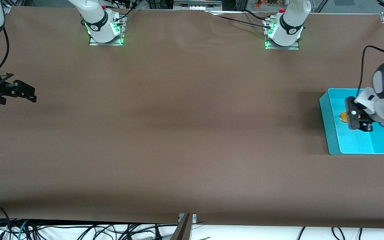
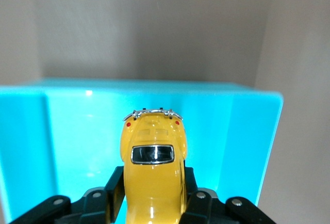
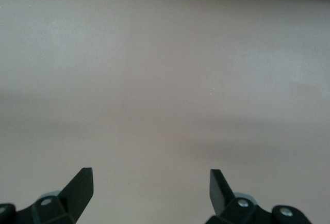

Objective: Wind and store yellow beetle car
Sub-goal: 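Lift the car with the left gripper and lower it into the bin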

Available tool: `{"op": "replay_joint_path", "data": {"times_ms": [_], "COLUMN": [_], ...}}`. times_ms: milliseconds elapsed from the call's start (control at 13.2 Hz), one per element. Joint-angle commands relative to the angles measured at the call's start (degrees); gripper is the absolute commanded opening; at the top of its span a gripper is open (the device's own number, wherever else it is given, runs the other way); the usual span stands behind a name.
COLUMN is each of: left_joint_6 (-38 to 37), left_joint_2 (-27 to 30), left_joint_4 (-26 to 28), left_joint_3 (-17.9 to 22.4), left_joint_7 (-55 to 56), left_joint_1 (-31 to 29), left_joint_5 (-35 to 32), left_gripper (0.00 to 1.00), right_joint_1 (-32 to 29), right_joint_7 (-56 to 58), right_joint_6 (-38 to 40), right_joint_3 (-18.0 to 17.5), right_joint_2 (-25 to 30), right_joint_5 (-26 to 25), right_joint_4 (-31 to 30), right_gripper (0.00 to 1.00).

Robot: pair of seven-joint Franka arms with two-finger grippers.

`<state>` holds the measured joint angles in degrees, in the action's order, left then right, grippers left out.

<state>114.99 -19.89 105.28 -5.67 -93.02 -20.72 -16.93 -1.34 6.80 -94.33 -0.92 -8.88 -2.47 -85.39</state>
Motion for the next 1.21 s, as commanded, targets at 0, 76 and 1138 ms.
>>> {"op": "replay_joint_path", "data": {"times_ms": [0, 76, 1138], "left_joint_6": [5.7, 6.9, 9.3], "left_joint_2": [-5.9, -7.6, -13.2], "left_joint_4": [-1.1, -0.9, -1.5], "left_joint_3": [-0.9, -0.9, -2.6], "left_joint_7": [-6.7, -7.2, -10.5], "left_joint_1": [-5.6, -6.3, -11.2], "left_joint_5": [-0.3, -0.4, 4.6], "left_gripper": [0.15, 0.15, 1.00], "right_joint_1": [0.4, 0.4, 0.4], "right_joint_7": [-0.5, -0.5, -0.6], "right_joint_6": [0.3, 0.3, 0.5], "right_joint_3": [0.4, 0.4, 0.4], "right_joint_2": [0.0, 0.0, 0.0], "right_joint_5": [0.8, 0.9, 0.9], "right_joint_4": [0.4, 0.4, 0.4], "right_gripper": [1.00, 1.00, 1.00]}}
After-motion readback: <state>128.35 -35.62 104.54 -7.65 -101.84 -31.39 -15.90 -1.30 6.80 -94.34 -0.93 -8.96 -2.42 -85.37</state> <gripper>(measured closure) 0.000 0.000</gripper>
